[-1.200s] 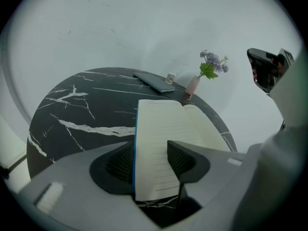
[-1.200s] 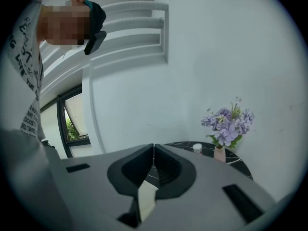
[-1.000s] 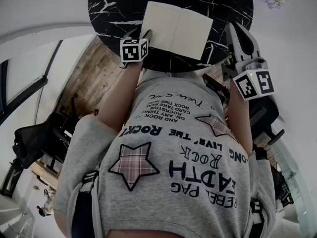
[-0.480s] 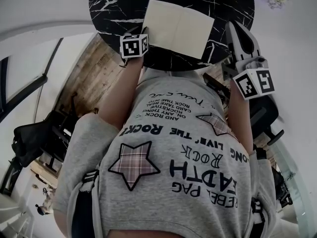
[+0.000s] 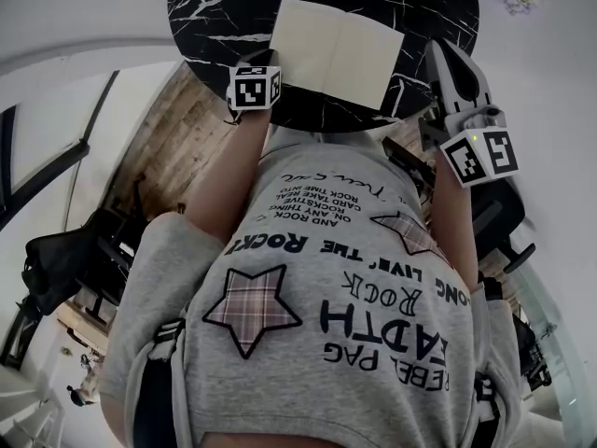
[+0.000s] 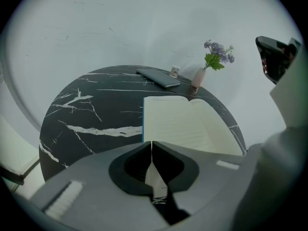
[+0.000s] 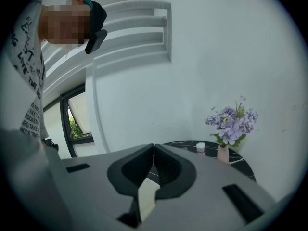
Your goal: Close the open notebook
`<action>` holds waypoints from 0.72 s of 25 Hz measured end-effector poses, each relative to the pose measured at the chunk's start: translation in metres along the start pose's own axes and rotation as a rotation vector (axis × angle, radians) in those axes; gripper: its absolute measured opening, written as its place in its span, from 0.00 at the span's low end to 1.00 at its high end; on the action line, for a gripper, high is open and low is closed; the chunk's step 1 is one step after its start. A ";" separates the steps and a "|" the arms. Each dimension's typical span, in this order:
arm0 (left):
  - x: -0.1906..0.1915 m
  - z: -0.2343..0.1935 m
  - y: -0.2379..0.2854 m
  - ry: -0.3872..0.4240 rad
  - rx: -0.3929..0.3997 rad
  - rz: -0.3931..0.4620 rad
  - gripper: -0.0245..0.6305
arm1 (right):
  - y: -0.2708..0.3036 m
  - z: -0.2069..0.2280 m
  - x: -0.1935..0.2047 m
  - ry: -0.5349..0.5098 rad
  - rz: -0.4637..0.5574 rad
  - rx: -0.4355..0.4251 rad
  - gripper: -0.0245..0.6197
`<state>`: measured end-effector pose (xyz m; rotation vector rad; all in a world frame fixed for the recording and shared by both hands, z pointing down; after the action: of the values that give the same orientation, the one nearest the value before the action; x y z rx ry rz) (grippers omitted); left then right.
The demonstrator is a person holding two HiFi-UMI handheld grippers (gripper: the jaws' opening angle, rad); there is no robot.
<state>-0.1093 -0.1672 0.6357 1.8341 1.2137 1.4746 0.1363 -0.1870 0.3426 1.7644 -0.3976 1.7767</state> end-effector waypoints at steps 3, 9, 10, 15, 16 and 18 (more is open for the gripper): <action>0.000 0.000 0.000 -0.003 0.013 0.002 0.05 | 0.005 -0.004 0.004 0.009 -0.014 -0.035 0.06; 0.001 -0.006 -0.002 -0.029 0.029 0.001 0.14 | 0.021 -0.005 0.037 0.033 -0.102 -0.114 0.06; 0.001 -0.007 -0.002 -0.039 0.035 0.000 0.15 | 0.023 -0.003 0.046 0.037 -0.126 -0.125 0.06; 0.000 -0.009 -0.001 -0.111 0.072 -0.018 0.15 | 0.035 -0.008 0.086 0.056 -0.236 -0.209 0.11; -0.001 -0.009 -0.001 -0.125 0.084 -0.016 0.15 | 0.039 -0.011 0.095 0.056 -0.267 -0.234 0.18; -0.001 -0.010 -0.002 -0.146 0.107 -0.009 0.15 | 0.048 -0.020 0.116 0.050 -0.337 -0.288 0.24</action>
<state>-0.1193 -0.1687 0.6360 1.9668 1.2486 1.2681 0.0993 -0.1890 0.4643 1.4827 -0.2973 1.4441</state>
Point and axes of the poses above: the fingertips, and each gripper's own axes: y forward along the fingers, z to its right, x out of its underside, the point moved 1 cm from there along -y, backward along the fingers, and after that the axes turned 9 degrees about -y, right-handed, at the moved point
